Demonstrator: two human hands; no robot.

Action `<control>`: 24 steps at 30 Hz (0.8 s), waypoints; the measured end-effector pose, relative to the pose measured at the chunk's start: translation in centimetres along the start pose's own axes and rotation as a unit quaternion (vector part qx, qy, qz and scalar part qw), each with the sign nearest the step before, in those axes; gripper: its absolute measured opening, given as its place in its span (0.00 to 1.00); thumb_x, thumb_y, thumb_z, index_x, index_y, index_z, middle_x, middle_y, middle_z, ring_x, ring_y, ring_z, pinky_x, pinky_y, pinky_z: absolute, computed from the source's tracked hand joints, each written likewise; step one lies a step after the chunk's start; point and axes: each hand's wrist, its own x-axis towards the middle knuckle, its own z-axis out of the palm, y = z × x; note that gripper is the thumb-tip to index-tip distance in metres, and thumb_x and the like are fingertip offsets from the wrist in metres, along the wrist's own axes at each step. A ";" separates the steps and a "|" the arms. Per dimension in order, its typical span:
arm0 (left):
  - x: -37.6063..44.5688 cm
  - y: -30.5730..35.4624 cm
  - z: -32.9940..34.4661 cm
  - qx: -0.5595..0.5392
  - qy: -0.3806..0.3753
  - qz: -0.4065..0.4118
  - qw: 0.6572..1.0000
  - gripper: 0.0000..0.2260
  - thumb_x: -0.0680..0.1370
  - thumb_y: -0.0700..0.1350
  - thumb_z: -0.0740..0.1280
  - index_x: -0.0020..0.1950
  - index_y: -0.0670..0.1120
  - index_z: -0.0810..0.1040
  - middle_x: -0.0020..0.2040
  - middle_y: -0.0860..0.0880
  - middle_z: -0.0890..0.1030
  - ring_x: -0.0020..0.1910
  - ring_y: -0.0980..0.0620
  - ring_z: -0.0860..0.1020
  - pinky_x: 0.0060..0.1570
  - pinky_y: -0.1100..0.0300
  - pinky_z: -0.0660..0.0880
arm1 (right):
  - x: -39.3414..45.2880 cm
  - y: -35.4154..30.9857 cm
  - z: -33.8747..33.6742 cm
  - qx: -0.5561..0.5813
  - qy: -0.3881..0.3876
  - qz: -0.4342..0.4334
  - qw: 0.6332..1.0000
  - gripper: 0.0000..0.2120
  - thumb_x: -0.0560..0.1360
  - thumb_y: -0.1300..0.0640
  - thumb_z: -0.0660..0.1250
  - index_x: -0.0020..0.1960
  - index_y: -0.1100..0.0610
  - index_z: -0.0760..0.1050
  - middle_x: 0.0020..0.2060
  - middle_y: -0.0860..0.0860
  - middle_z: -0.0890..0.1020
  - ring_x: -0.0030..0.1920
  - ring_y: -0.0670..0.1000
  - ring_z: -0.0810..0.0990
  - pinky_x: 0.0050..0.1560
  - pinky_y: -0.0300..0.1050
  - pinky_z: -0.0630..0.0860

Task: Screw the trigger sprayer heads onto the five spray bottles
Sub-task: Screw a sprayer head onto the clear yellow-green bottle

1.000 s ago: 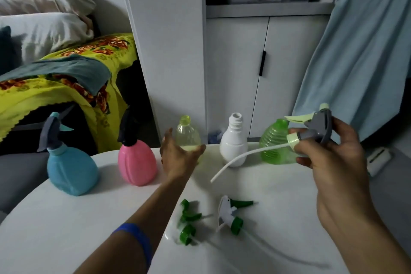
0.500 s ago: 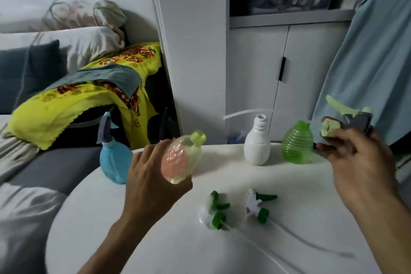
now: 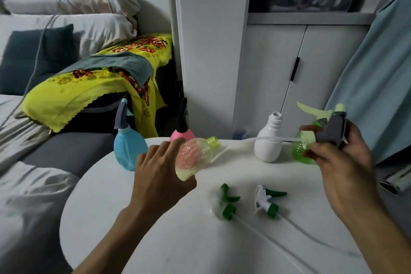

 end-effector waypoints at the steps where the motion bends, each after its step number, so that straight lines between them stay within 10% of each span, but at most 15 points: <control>1: 0.0 0.1 0.1 0.003 -0.003 0.002 1.000 0.36 0.60 0.55 0.79 0.65 0.46 0.75 0.54 0.46 0.83 0.49 0.41 0.78 0.46 0.46 0.75 | 0.0 0.1 0.3 -0.007 -0.004 -0.008 1.000 0.24 0.70 0.70 0.64 0.60 0.49 0.76 0.49 0.57 0.84 0.51 0.53 0.81 0.45 0.41 0.79; 24: 0.3 1.6 1.2 0.023 -0.027 0.000 0.999 0.38 0.60 0.58 0.78 0.66 0.47 0.74 0.56 0.46 0.82 0.50 0.41 0.78 0.48 0.48 0.73 | 0.2 0.5 0.6 0.008 -0.015 -0.003 1.000 0.23 0.68 0.69 0.65 0.56 0.47 0.77 0.48 0.55 0.85 0.48 0.52 0.82 0.43 0.40 0.79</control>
